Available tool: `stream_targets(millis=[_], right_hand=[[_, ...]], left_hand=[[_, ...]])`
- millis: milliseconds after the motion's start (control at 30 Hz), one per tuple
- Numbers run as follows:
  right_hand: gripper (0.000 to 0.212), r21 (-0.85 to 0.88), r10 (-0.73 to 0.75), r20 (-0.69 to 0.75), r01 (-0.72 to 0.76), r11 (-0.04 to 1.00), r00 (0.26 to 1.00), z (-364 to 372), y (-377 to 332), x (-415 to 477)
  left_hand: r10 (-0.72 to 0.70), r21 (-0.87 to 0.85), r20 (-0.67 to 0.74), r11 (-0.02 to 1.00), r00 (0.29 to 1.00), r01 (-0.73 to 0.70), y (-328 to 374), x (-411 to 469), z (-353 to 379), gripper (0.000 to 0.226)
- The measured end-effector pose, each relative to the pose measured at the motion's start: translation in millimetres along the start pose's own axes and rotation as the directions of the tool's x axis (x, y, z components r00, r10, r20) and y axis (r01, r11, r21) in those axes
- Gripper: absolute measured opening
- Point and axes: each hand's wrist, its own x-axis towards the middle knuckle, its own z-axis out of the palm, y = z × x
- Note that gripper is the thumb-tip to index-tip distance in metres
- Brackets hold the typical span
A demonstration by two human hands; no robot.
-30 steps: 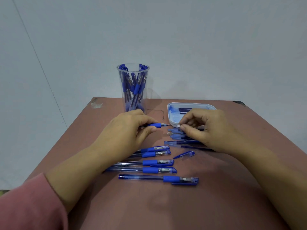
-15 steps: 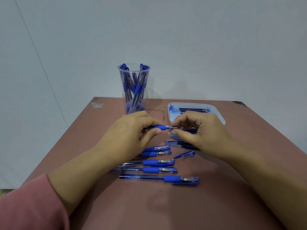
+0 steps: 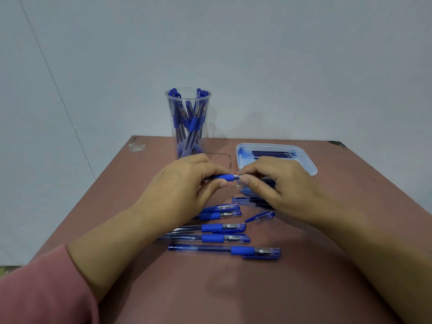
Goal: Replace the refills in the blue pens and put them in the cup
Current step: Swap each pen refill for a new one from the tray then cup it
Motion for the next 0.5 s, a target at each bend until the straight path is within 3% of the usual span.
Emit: stream_targets(millis=[167, 367, 500], right_hand=[[0.01, -0.022, -0.037, -0.036, 0.036, 0.999, 0.999, -1.0, 1.5, 0.2], [0.024, -0.021, -0.02, -0.03, 0.02, 1.0, 0.999, -1.0, 3.9, -1.3], [0.009, -0.05, -0.044, -0.035, 0.042, 0.998, 0.998, -0.1, 2.6, 0.7]], left_hand=[[0.005, -0.003, -0.009, 1.0, 1.0, -0.005, 0.5, -0.3, -0.6, 0.043], [0.008, 0.001, -0.007, 1.0, 1.0, -0.008, 0.7, -0.6, 0.2, 0.044], [0.005, -0.012, -0.015, 1.0, 1.0, -0.005, 0.0, -0.7, 0.0, 0.044]])
